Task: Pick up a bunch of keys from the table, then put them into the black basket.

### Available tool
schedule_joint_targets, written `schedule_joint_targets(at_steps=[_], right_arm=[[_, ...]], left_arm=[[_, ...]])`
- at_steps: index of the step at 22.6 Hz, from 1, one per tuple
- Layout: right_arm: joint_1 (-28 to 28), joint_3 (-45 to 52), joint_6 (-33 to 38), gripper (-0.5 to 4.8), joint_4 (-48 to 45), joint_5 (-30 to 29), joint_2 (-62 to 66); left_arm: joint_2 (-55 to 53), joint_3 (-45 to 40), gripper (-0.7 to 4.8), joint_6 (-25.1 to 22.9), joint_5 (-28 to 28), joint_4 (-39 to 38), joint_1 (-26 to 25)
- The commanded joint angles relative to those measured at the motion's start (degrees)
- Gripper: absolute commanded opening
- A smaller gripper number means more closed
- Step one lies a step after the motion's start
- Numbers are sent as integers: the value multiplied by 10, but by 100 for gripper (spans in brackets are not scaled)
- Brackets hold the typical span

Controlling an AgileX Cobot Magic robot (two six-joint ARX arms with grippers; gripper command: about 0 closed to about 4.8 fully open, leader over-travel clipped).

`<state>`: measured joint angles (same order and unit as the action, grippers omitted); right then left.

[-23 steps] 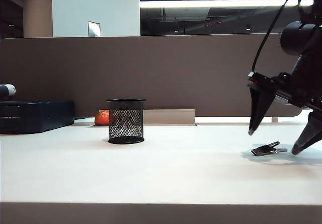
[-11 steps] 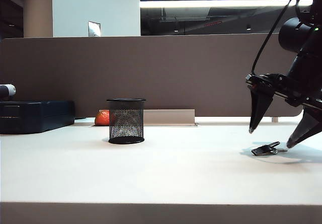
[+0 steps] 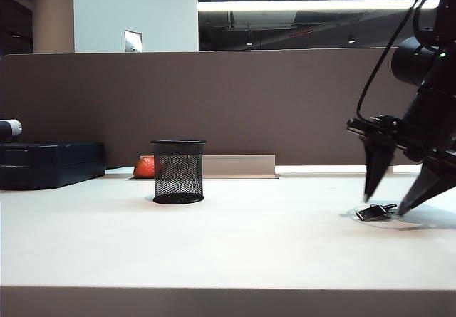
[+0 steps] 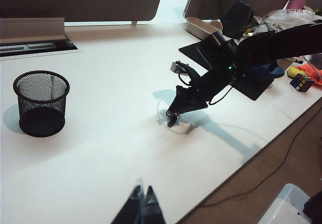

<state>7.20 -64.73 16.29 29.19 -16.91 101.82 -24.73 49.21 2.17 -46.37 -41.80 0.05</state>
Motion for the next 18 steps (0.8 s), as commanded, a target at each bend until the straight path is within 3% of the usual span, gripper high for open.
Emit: schedule_joint_targets(at_steps=[1, 4, 7, 18], right_arm=[[2, 6, 4, 165, 20, 3, 8], [2, 6, 4, 145, 21, 3, 8], [2, 6, 4, -6, 18, 6, 8], [2, 6, 4, -6, 14, 32, 7]], left_arm=[[0, 10, -6, -2, -4, 11, -1], [0, 10, -6, -3, -4, 14, -1], [0, 10, -6, -2, -4, 18, -1], [0, 13, -6, -2, -4, 22, -1]])
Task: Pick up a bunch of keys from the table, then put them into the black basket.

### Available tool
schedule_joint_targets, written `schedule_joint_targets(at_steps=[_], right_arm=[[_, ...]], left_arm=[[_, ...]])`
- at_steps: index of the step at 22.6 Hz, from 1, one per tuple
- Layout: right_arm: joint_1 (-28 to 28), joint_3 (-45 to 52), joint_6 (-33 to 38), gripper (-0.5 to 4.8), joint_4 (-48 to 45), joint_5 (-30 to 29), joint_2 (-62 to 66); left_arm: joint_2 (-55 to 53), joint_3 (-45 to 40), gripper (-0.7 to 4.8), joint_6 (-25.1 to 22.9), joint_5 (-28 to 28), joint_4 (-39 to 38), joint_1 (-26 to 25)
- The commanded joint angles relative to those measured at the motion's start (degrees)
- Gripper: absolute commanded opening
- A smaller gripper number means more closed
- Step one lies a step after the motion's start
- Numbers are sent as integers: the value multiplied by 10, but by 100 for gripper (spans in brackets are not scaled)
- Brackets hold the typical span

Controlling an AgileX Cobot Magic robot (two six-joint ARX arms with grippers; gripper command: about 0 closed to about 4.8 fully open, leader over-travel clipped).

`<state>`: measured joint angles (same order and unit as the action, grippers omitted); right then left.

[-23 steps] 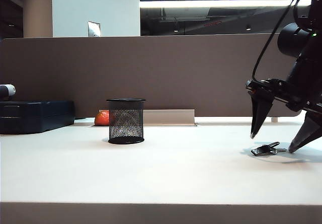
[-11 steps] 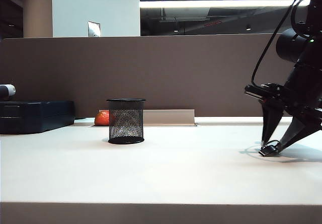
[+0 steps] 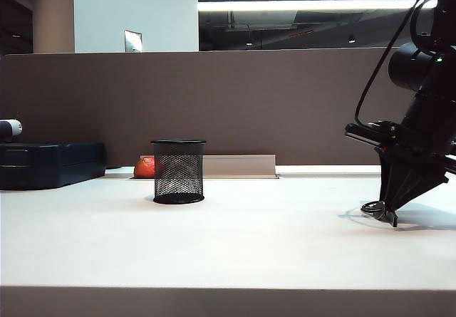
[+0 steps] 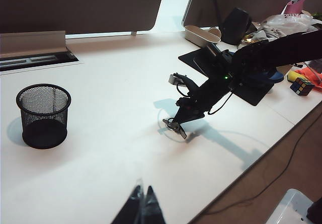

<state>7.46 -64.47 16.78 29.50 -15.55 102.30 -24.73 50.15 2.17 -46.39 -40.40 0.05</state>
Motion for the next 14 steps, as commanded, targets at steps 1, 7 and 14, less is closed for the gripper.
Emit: schedule_joint_targets(at_steps=[1, 7, 14], right_arm=[[-1, 3, -1, -6, 11, 15, 2], [0, -54, -1, -6, 42, -26, 2], [9, -136, -5, -6, 85, -43, 2]], left_arm=[[0, 3, -6, -2, -3, 8, -1], [0, 3, -6, -2, -3, 8, -1], [0, 3, -6, -3, -3, 8, -1]])
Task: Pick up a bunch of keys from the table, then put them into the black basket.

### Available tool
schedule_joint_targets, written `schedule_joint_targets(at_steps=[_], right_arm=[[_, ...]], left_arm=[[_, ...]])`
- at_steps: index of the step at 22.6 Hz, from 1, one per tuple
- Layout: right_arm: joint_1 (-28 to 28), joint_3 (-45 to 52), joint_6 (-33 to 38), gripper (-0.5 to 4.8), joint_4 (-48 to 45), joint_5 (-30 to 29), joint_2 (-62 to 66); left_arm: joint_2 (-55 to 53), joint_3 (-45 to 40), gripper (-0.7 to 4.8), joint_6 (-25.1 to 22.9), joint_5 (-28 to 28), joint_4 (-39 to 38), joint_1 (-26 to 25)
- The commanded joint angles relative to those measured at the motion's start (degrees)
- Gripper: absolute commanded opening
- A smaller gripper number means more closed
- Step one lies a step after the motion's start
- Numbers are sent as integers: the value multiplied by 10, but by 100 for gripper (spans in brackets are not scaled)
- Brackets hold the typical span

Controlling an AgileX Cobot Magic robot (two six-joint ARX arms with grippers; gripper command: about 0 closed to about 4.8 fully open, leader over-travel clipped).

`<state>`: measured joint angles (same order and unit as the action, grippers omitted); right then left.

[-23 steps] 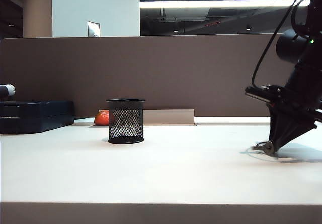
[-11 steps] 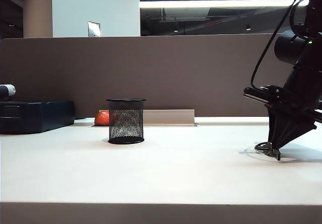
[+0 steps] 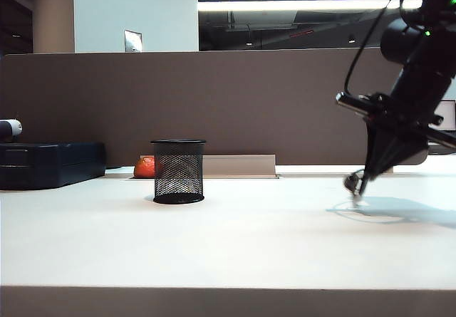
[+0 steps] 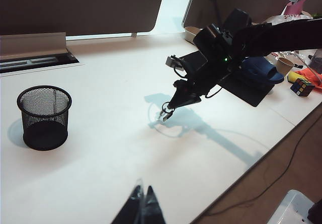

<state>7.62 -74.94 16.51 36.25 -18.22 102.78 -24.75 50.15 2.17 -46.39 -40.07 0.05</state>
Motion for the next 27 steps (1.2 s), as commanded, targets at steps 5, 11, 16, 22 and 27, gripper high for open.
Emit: schedule_joint_targets(at_steps=[5, 11, 16, 22, 27], right_arm=[[28, -77, -3, -6, 30, -31, -3], [64, -114, -3, -6, 29, -40, -3], [93, -155, -2, -6, 27, -49, -3], [129, -203, 0, -6, 5, -49, -3], [156, -206, 31, -6, -53, -49, -2]], left_arm=[[0, 3, -6, -3, -3, 5, -1], [0, 3, -6, -3, -3, 5, -1], [0, 3, -5, -3, -3, 5, -2], [0, 3, -6, -3, -3, 5, -2], [0, 3, -6, -3, -3, 5, -2]])
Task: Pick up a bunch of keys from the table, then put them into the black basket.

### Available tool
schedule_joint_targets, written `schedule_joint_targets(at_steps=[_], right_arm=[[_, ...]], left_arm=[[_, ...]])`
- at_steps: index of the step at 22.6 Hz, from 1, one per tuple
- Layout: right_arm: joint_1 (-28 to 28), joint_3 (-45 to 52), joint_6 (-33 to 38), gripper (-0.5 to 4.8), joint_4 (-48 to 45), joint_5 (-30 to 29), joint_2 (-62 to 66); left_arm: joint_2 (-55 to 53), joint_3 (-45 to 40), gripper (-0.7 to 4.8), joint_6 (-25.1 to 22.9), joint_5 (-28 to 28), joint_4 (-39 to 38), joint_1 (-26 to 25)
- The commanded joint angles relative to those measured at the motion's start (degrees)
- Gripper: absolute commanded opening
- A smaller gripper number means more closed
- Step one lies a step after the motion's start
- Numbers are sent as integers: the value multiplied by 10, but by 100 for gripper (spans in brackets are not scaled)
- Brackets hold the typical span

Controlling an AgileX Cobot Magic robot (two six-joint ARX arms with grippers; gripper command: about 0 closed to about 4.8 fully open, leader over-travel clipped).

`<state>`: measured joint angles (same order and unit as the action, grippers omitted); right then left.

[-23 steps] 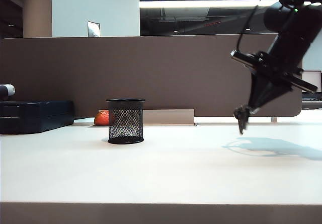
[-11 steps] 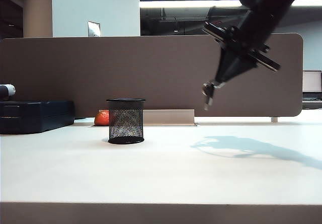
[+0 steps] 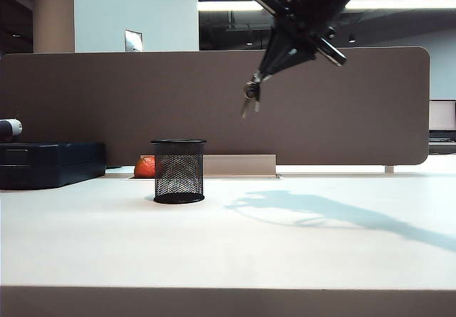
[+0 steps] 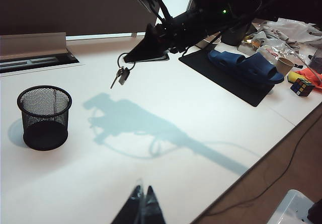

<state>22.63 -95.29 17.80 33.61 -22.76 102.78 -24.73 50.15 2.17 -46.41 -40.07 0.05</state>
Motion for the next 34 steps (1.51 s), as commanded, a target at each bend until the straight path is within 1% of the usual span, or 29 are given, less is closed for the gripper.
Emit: schedule_joint_targets(at_steps=[1, 10, 14, 19, 22, 23, 28, 31, 34], right_arm=[[9, -3, 19, -6, -30, -3, -2], [22, -3, 44, -6, -77, -8, 4], [30, -3, 67, -6, -116, -45, 34], [46, -5, 92, -6, -153, -48, 65], [54, -50, 92, -6, -152, -59, 105], [55, -81, 92, -6, -149, -59, 126], [59, -181, 92, -6, -98, -59, 186], [61, -226, 92, -6, -84, -59, 217], [65, -249, 92, -6, -69, -58, 237]], left_arm=[[0, 3, -6, -2, -3, 5, -2], [0, 3, -6, -3, -3, 5, -2], [0, 3, -6, -2, -1, 4, -2], [0, 3, -6, -2, -1, 4, -2], [0, 3, -6, -2, -1, 3, -2], [0, 3, -6, -2, -1, 3, -2], [0, 3, -6, -2, -1, 3, -2], [0, 3, -6, -2, -1, 3, -2], [0, 3, -6, -2, -1, 3, -2]])
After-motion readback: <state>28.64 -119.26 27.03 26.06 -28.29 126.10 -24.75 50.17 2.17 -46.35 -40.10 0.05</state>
